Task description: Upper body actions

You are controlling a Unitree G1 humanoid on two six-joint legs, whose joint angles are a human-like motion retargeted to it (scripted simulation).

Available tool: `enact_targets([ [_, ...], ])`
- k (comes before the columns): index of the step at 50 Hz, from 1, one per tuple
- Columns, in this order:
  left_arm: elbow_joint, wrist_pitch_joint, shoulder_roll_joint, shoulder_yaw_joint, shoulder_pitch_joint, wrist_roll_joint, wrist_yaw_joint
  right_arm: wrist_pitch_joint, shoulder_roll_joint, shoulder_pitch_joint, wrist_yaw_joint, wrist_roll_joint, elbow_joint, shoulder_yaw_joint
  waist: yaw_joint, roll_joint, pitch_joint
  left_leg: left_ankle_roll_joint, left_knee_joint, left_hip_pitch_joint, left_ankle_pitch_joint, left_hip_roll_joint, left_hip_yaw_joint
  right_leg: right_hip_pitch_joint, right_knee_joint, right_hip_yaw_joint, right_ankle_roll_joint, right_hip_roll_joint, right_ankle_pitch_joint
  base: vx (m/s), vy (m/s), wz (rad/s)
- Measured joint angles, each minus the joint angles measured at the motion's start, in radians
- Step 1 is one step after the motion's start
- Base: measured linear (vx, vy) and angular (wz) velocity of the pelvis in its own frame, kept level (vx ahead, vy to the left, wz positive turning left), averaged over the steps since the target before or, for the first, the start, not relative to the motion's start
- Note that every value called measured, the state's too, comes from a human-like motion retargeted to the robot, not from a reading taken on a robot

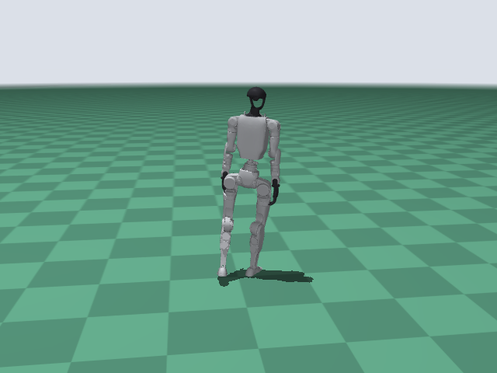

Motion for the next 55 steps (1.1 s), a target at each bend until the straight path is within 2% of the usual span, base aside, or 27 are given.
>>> enact_targets([
  [3, -0.018, 0.002, 0.013, -0.032, 0.001, 0.014, 0.008, -0.008, 0.005, -0.011, 0.017, -0.010, -0.028, -0.004, 0.010, -0.037, -0.015, -0.020, 0.197, -0.129, 0.117, -0.026, -0.041, -0.004, -0.004, -0.015, 0.003, -0.051, -0.004, 0.11, -0.07, 0.42],
  [4, -0.021, 0.002, 0.014, -0.041, 0.002, 0.015, 0.011, -0.010, 0.002, -0.013, 0.023, -0.019, -0.034, -0.003, 0.023, -0.048, -0.018, -0.017, 0.238, -0.158, 0.126, -0.042, -0.056, -0.006, -0.005, -0.015, 0.003, -0.065, -0.004, 0.11, -0.02, 0.14],
  [8, -0.015, 0.004, 0.006, -0.056, 0.003, 0.008, 0.009, -0.007, -0.010, -0.030, 0.021, -0.074, -0.053, -0.010, 0.076, -0.054, -0.028, 0.000, 0.228, -0.214, 0.060, -0.085, -0.119, -0.015, -0.002, -0.004, -0.001, -0.077, -0.013, 0.06, 0.07, -0.24],
  [13, -0.023, 0.004, -0.009, -0.046, 0.022, 0.013, 0.004, -0.020, -0.019, -0.040, 0.016, -0.057, -0.063, -0.003, 0.098, 0.018, -0.023, 0.057, -0.088, -0.157, -0.005, -0.075, -0.196, 0.008, -0.012, 0.008, -0.013, 0.007, -0.031, 0.10, 0.17, -0.50],
  [15, -0.031, 0.004, -0.013, -0.046, 0.032, 0.026, 0.004, -0.020, -0.024, -0.038, 0.023, -0.047, -0.058, -0.004, 0.112, 0.041, -0.022, 0.074, -0.186, -0.141, 0.031, -0.072, -0.184, 0.024, -0.019, 0.027, -0.013, 0.036, -0.036, 0.15, 0.21, -0.50],
  [17, -0.034, 0.005, -0.017, -0.052, 0.036, 0.035, 0.002, -0.018, -0.029, -0.034, 0.021, -0.043, -0.048, -0.012, 0.081, 0.046, -0.038, 0.058, -0.198, -0.128, 0.008, -0.079, -0.219, 0.030, -0.018, 0.005, -0.005, 0.023, -0.046, 0.11, 0.17, 0.38],
  [18, -0.033, 0.006, -0.018, -0.054, 0.035, 0.035, 0.000, -0.016, -0.029, -0.031, 0.017, -0.041, -0.044, -0.014, 0.062, 0.051, -0.044, 0.052, -0.207, -0.124, 0.007, -0.055, -0.156, 0.032, -0.015, -0.011, -0.001, 0.019, -0.053, 0.06, 0.21, 0.47],
  [27, -0.074, 0.002, -0.018, -0.056, 0.015, 0.033, -0.013, -0.018, -0.031, -0.009, 0.016, -0.020, -0.006, -0.007, 0.072, 0.062, -0.036, 0.110, -0.259, -0.069, -0.012, -0.092, -0.157, 0.039, 0.027, 0.000, 0.027, -0.008, -0.096, 0.03, 0.24, -0.28],
  [35, -0.048, 0.007, 0.020, -0.023, 0.015, 0.017, -0.014, -0.022, -0.012, -0.023, 0.001, 0.026, 0.014, 0.022, 0.037, 0.082, -0.024, 0.127, -0.284, -0.058, -0.021, -0.077, -0.122, -0.035, 0.186, 0.034, 0.037, -0.023, -0.135, -0.04, 0.09, -0.33],
  [37, -0.040, 0.010, 0.030, -0.018, 0.017, 0.013, -0.009, -0.026, -0.009, -0.022, -0.002, 0.031, 0.016, 0.034, 0.017, 0.081, -0.013, 0.133, -0.291, -0.045, -0.018, -0.082, -0.135, -0.028, 0.161, 0.052, 0.047, -0.005, -0.120, -0.07, -0.01, 0.12],
  [39, -0.033, 0.012, 0.042, -0.010, 0.016, 0.015, -0.006, -0.031, -0.007, -0.020, -0.007, 0.025, 0.022, 0.045, 0.012, 0.076, -0.010, 0.135, -0.301, -0.032, -0.018, -0.083, -0.135, -0.016, 0.127, 0.074, 0.031, 0.008, -0.115, 0.01, -0.03, 0.00],
  [43, -0.036, 0.013, 0.056, -0.010, 0.032, 0.024, -0.005, -0.030, -0.013, -0.001, -0.003, -0.007, 0.053, 0.053, 0.042, 0.053, -0.042, 0.135, -0.309, -0.023, -0.022, -0.098, -0.135, 0.016, 0.050, 0.025, 0.039, 0.002, -0.088, 0.14, -0.10, 0.02],
  [48, -0.035, 0.007, 0.035, -0.010, 0.031, 0.002, -0.002, -0.031, -0.022, 0.001, -0.005, -0.035, 0.055, 0.030, 0.095, 0.044, -0.052, 0.131, -0.313, -0.025, -0.023, -0.093, -0.131, 0.025, 0.017, 0.011, 0.049, 0.004, -0.065, 0.05, -0.08, -0.04],
  [55, -0.027, 0.011, -0.003, -0.004, 0.041, 0.009, -0.005, -0.038, -0.026, -0.022, 0.023, -0.022, 0.019, 0.028, 0.055, 0.057, -0.052, 0.123, -0.312, -0.028, -0.016, -0.083, -0.144, 0.032, 0.011, 0.000, 0.037, 0.015, -0.063, 0.02, -0.05, 0.16],
])
